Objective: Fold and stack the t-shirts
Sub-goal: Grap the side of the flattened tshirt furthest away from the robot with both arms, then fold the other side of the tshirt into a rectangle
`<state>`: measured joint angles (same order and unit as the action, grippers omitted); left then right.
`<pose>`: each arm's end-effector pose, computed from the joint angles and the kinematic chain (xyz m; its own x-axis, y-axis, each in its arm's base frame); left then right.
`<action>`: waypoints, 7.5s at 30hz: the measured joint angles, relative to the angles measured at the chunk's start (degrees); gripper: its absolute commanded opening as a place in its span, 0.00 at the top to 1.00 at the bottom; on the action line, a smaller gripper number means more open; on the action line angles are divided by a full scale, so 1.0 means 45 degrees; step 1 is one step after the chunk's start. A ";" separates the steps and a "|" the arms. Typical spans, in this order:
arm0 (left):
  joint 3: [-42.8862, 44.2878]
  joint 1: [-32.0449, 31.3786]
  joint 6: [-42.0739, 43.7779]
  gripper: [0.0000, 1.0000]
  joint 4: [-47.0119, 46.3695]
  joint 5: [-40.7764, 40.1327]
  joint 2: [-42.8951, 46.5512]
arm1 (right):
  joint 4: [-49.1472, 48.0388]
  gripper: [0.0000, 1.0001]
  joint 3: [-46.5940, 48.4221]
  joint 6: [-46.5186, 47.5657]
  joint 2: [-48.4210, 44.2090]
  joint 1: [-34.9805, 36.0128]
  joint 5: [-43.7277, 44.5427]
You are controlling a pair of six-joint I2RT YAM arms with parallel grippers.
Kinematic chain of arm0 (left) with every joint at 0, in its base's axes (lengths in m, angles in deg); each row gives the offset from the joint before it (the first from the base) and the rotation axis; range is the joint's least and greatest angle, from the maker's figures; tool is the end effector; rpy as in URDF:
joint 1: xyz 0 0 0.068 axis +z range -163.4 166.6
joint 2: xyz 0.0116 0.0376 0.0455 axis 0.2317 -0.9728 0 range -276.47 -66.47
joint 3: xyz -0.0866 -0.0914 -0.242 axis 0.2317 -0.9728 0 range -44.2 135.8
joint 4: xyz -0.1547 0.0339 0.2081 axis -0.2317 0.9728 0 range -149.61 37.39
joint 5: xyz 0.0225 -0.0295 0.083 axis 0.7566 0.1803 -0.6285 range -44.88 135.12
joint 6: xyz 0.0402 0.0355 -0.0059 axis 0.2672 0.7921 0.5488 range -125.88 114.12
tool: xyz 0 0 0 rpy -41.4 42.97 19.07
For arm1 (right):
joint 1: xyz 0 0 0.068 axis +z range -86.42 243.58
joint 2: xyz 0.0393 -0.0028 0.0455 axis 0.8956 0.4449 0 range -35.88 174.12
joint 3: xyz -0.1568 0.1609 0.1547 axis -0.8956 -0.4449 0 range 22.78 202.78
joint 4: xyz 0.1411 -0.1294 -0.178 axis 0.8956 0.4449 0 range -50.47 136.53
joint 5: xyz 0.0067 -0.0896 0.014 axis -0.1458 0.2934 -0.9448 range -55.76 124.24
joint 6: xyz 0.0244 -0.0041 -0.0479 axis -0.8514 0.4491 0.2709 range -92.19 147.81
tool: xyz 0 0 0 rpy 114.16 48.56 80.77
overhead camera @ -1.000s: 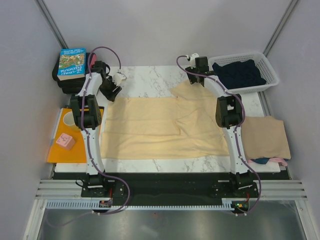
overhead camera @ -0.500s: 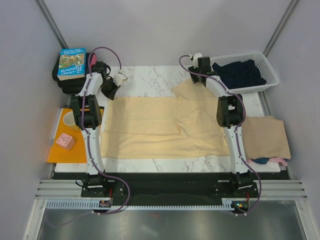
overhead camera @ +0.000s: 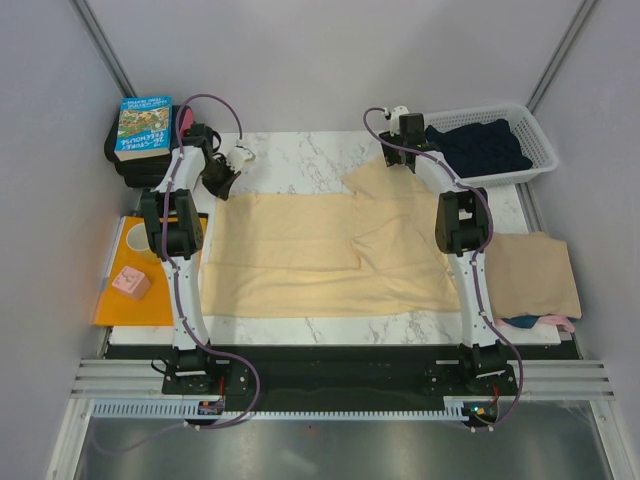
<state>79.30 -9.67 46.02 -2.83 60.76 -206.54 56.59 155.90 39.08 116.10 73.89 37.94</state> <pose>0.5050 0.0232 0.1667 -0.5785 0.7217 -0.3800 0.7613 0.6450 0.0661 0.5838 0.1039 0.1508 -0.5411 -0.2966 -0.7869 -0.2374 0.9516 -0.1954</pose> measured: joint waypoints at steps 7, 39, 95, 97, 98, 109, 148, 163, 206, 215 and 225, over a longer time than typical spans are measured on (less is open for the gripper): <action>-0.0049 -0.0015 0.0000 0.98 -0.0010 -0.0005 0.0039 | -0.0049 0.33 -0.0272 -0.0287 -0.0097 -0.0136 -0.1078; -0.0233 -0.0607 0.0155 0.98 0.0078 -0.0228 0.0165 | 0.3094 0.51 -0.0053 0.0612 -0.0491 -0.0821 -0.5969; -0.7504 -0.1263 0.0199 0.98 -0.4410 -0.0821 0.6679 | 0.3667 1.00 -0.6057 0.5110 -0.7660 -0.0869 -0.4284; -0.8009 -0.1224 0.0350 0.98 -0.4381 -0.0923 0.6960 | 0.3857 1.00 -0.7048 0.5736 -0.8728 -0.0923 -0.4299; -0.8233 -0.1190 0.0398 0.98 -0.4420 -0.1020 0.7096 | 0.4007 1.00 -0.7563 0.6057 -0.9214 -0.0962 -0.4318; -0.8922 -0.0903 0.0714 0.98 -0.5372 -0.1773 0.7427 | 0.5892 1.00 -1.1283 0.8952 -1.1414 -0.1360 -0.4245; -1.1079 -0.0403 0.2832 0.98 -0.6183 -0.2059 0.8097 | 1.0399 1.00 -1.2395 1.5494 -1.3027 -0.2035 -0.3730; -1.2050 -0.0398 0.4250 0.98 -0.6241 -0.2025 0.8451 | 1.1511 1.00 -1.4081 1.7214 -1.3930 -0.1690 -0.3633; -1.4056 0.0155 0.6052 0.98 -0.3798 0.0874 1.1021 | 1.1769 1.00 -1.5198 1.8044 -1.4421 -0.0151 -0.2293; -1.3755 0.0155 0.6062 0.98 -0.3886 0.0593 1.0802 | 1.1774 1.00 -1.5062 1.7923 -1.4158 0.0622 -0.2268; -1.3741 0.0155 0.6416 0.98 -0.3934 0.0248 1.0622 | 1.2109 1.00 -1.5062 1.8520 -1.4168 0.0782 -0.1817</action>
<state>17.47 -8.97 74.89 -20.54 61.88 -158.74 111.08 88.12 122.42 52.34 77.40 29.77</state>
